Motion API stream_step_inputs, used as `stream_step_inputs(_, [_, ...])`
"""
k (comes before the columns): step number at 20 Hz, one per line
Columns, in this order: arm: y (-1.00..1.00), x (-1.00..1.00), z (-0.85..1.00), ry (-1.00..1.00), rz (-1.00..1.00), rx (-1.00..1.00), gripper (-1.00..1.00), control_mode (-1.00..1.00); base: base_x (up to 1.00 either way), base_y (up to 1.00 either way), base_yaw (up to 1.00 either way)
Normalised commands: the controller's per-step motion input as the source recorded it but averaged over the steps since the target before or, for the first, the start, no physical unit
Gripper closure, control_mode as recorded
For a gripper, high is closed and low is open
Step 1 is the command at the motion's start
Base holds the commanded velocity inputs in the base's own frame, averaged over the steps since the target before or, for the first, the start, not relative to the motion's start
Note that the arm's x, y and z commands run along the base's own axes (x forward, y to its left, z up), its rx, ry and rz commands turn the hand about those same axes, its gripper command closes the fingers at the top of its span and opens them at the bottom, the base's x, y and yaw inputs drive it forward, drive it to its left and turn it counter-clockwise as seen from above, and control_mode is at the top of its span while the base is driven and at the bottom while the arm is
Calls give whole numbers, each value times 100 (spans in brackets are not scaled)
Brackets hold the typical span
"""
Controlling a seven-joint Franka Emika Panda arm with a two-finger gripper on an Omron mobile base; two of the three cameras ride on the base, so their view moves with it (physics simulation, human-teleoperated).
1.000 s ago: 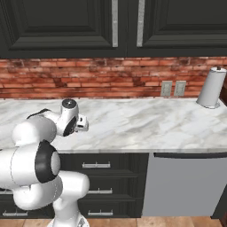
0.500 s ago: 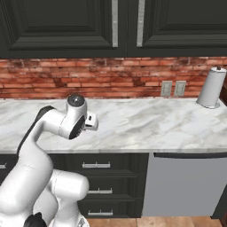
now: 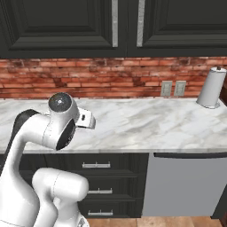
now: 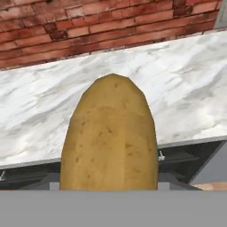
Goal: Place the beers on the top shelf of the fridge to keep them out of children's reach, and place the potato on lower shelves for easy access.
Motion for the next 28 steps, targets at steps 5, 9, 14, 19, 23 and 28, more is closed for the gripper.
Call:
stream_step_inputs(5, [-1, -74, 70, -3, 0, -12, 100, -100, 0, 0, 0])
stream_step_inputs(9, [-2, -54, 69, 0, 0, -13, 100, -100, 0, 0, 0])
stream_step_inputs(14, [-3, -53, 50, -1, 0, -9, 100, -100, 0, 0, 0])
stream_step_inputs(19, [-1, -54, 15, -7, 0, -1, 100, -100, 0, 0, 0])
stream_step_inputs(23, [0, 0, 0, 0, 0, 0, 100, 100, -93, 11, 6])
stream_step_inputs(28, [0, 0, 0, 0, 0, 0, 100, 100, -48, 72, 44])
